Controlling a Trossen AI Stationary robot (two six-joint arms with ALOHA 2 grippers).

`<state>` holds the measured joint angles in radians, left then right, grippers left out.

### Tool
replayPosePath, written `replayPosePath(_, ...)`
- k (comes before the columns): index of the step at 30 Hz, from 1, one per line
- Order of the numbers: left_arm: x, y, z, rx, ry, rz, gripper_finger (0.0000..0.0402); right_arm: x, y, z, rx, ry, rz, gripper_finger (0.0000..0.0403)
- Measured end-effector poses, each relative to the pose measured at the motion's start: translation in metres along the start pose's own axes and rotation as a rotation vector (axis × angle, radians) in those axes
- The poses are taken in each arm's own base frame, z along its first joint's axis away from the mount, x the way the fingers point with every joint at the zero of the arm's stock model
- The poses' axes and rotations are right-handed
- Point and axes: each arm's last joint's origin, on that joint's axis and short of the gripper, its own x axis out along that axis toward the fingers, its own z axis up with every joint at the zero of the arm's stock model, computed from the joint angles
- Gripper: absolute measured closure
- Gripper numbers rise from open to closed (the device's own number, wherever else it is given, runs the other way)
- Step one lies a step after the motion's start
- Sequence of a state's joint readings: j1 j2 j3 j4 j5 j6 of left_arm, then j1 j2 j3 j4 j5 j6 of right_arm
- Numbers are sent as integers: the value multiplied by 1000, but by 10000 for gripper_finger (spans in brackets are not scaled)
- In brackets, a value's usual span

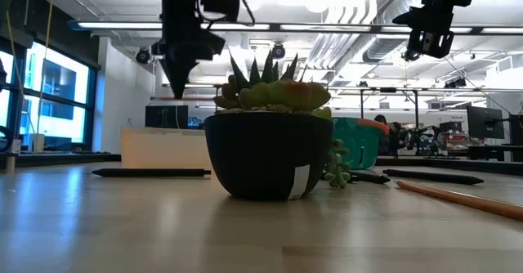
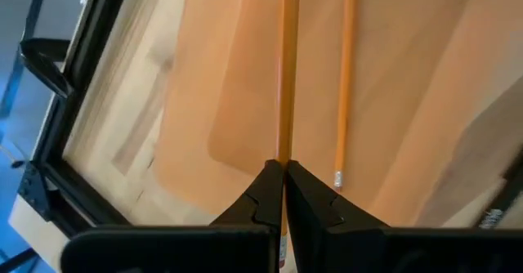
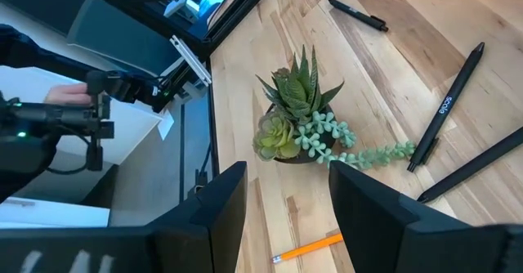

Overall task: Sort pens & pencils
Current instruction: Put the orange pencil into the orange bin

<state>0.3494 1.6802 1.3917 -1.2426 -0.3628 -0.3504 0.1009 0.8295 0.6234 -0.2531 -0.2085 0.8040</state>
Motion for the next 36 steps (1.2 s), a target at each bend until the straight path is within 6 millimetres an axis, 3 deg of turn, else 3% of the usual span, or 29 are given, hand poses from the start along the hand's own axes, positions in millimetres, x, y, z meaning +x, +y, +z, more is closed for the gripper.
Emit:
replayPosePath(18,48,-10,-12,-23,33,-111,401,0,-1,1,0,-29,-29,238)
replayPosePath(36,77,-11,-1,-10,68,-154,401,0,-1,1,34,-35,-26,238)
